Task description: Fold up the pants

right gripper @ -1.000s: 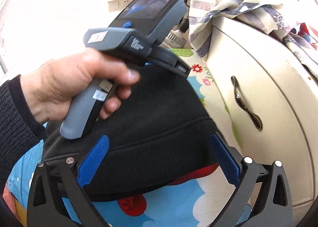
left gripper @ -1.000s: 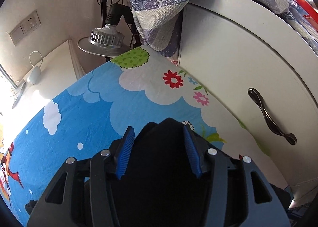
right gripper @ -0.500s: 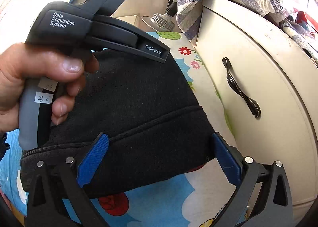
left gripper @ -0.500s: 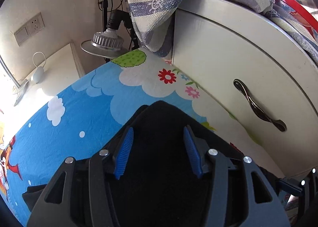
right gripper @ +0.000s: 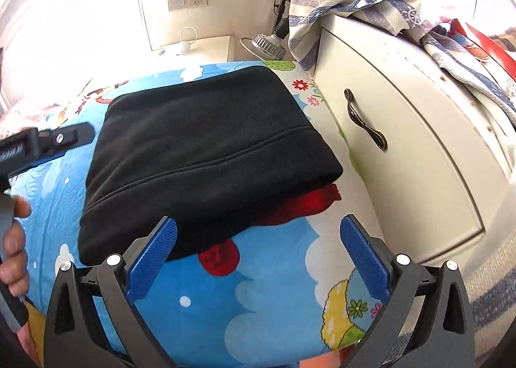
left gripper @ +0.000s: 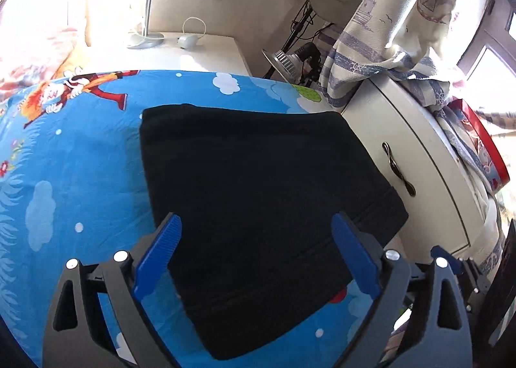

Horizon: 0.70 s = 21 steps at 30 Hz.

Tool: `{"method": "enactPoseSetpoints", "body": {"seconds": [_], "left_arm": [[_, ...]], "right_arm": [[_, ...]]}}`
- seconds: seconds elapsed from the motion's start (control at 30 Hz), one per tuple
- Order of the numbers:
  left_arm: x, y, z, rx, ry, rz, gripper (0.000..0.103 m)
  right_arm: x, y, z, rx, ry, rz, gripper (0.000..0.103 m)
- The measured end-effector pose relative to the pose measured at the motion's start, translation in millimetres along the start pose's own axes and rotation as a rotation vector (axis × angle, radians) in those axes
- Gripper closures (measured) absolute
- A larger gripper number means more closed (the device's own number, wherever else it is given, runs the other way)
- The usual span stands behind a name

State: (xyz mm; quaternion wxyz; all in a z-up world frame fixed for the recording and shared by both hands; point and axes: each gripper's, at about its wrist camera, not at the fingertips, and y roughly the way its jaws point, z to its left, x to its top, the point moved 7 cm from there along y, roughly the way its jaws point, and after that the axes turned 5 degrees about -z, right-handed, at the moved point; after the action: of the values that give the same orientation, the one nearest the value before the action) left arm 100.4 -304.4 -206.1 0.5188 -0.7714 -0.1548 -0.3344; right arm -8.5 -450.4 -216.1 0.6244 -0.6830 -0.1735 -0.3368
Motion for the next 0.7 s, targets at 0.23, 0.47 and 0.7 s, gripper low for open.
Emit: {"method": "enactPoseSetpoints", "body": {"seconds": [0.23,0.47,0.7], "left_arm": [[-42.3,-90.8,-19.8,-0.024,0.027,-0.116,0.002],[-48.1,-114.1,-32.9,-0.037,0.02,-0.164,0.002],[-51.1,-109.6,-37.2,-0.01,0.025,-0.133,0.002]], "right_arm": [[-10.8,-47.0,9.6,-0.044,0.037,-0.062,0.005],[-8.2,-47.2,17.3,-0.001,0.032,-0.068,0.005],[-7.6,-48.1,13.7,0.015,0.046,-0.072,0.005]]}}
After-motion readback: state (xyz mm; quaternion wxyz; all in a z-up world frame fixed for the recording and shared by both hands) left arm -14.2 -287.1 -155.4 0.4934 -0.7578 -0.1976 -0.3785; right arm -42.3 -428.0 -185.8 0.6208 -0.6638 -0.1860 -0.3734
